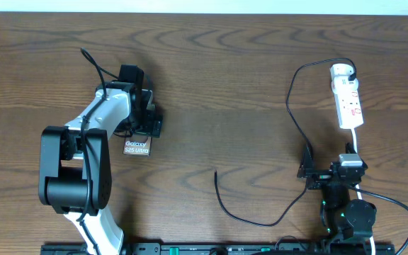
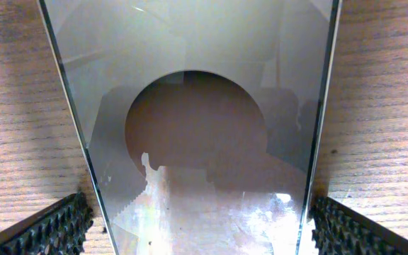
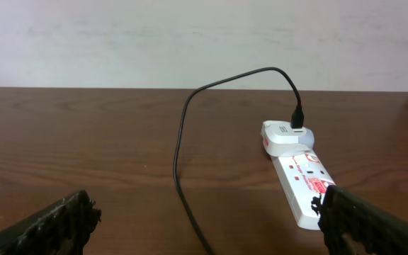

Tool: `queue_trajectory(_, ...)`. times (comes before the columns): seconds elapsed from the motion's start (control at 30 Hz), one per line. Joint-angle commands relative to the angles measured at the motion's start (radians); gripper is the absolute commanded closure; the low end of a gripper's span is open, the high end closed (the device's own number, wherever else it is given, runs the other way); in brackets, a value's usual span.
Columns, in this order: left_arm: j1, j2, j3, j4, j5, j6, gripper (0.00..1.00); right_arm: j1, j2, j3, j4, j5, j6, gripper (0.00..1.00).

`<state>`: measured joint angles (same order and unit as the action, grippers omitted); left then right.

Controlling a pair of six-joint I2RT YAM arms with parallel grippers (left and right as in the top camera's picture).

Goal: Plug charger to phone and switch on socket
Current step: 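Lower the left gripper and close it on the phone's sides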

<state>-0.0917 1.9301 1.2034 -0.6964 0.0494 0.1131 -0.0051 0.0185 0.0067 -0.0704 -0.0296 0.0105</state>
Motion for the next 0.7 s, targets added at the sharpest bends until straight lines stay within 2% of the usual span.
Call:
queue_trajectory(0.0, 0.005, 0.016, -0.009, -0.005, -0.016, 0.021, 0.02, 0.009, -0.004, -0.001, -0.005, 0.001, -0.011, 0.01)
queue_trajectory(0.37, 0.005, 0.016, -0.009, -0.005, -0.016, 0.021, 0.11, 0.009, -0.004, -0.001, -0.005, 0.001, -0.011, 0.01)
queue_trajectory(0.5, 0.005, 0.016, -0.009, -0.005, -0.016, 0.021, 0.18, 0.009, -0.004, -0.001, -0.005, 0.001, -0.011, 0.01)
queue_trajectory(0.67, 0.005, 0.016, -0.009, -0.005, -0.016, 0.021, 0.19, 0.009, -0.004, -0.001, -0.005, 0.001, -0.011, 0.01)
